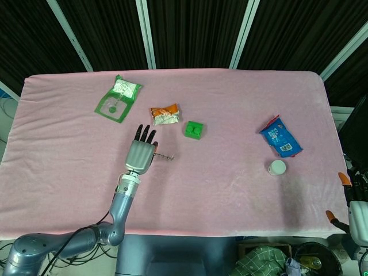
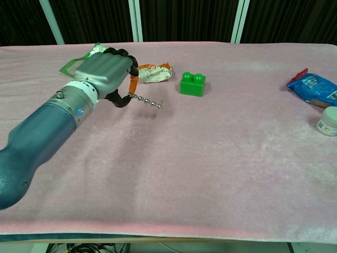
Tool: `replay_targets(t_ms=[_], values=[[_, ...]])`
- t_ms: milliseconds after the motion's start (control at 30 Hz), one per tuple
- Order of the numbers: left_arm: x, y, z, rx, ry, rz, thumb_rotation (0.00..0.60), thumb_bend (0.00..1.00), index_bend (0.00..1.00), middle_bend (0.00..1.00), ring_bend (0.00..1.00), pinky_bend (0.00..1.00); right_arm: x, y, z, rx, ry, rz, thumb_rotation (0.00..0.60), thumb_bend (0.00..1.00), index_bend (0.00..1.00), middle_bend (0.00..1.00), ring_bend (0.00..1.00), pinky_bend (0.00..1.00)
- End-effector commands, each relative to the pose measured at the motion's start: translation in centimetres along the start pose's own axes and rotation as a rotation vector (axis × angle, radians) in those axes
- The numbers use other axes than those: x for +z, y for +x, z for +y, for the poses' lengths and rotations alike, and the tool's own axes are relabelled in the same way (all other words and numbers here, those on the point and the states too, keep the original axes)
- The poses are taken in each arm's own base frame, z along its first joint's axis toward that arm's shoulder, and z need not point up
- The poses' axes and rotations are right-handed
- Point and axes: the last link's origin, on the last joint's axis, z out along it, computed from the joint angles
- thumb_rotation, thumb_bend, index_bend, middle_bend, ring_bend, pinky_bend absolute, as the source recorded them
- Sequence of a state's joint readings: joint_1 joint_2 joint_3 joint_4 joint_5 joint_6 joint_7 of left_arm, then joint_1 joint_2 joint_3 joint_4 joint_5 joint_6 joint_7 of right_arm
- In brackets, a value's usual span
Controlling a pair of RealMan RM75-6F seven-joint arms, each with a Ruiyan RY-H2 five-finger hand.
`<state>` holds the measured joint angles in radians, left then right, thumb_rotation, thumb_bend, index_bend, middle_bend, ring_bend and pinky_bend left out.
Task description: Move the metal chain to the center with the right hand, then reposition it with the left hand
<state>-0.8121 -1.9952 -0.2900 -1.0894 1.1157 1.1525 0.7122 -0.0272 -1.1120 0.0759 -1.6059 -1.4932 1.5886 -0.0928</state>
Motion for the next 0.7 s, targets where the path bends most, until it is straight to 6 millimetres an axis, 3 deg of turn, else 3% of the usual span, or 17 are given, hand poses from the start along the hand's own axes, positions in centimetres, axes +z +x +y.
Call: replay_targets(t_ms=[33, 233, 300, 467, 700], values=[[0.2, -0.7, 0.7, 0.003, -0.007, -0.021, 0.6, 0.38, 0.5, 0.13, 0.0, 0.0, 0.0, 0.1, 0.1, 0.003, -0.003, 0.002, 0.6, 0.1, 0.0, 0.0, 0.0, 0.18], [-0.1, -1.6, 0.5, 0.07, -0.018, -0.058, 0.6, 0.21, 0.17, 0.06, 0.0, 0.0, 0.0, 0.2, 0.1, 0.011, -0.004, 0.005, 0.6, 0.1, 0.0, 0.0, 0.0, 0.18], [-0.3, -1.6, 0.3, 0.092, -0.017, -0.067, 0.6, 0.18, 0.12, 0.05, 0.0, 0.0, 0.0, 0.2, 0.1, 0.011, -0.003, 0.005, 0.6, 0.1, 0.0, 0.0, 0.0, 0.18], [-1.1, -0.1, -0.6, 0.105, -0.017, -0.07, 0.6, 0.18, 0.11, 0.04, 0.0, 0.0, 0.0, 0.2, 0.1, 0.013, -0.003, 0.008, 0.6, 0.1, 0.0, 0.0, 0.0, 0.18], [-3.1, 5.1, -5.5, 0.17, 0.056, 0.028, 0.6, 0.18, 0.11, 0.04, 0.0, 0.0, 0.0, 0.2, 0.3, 0.008, -0.011, 0.007, 0.6, 0.1, 0.0, 0.0, 0.0, 0.18]])
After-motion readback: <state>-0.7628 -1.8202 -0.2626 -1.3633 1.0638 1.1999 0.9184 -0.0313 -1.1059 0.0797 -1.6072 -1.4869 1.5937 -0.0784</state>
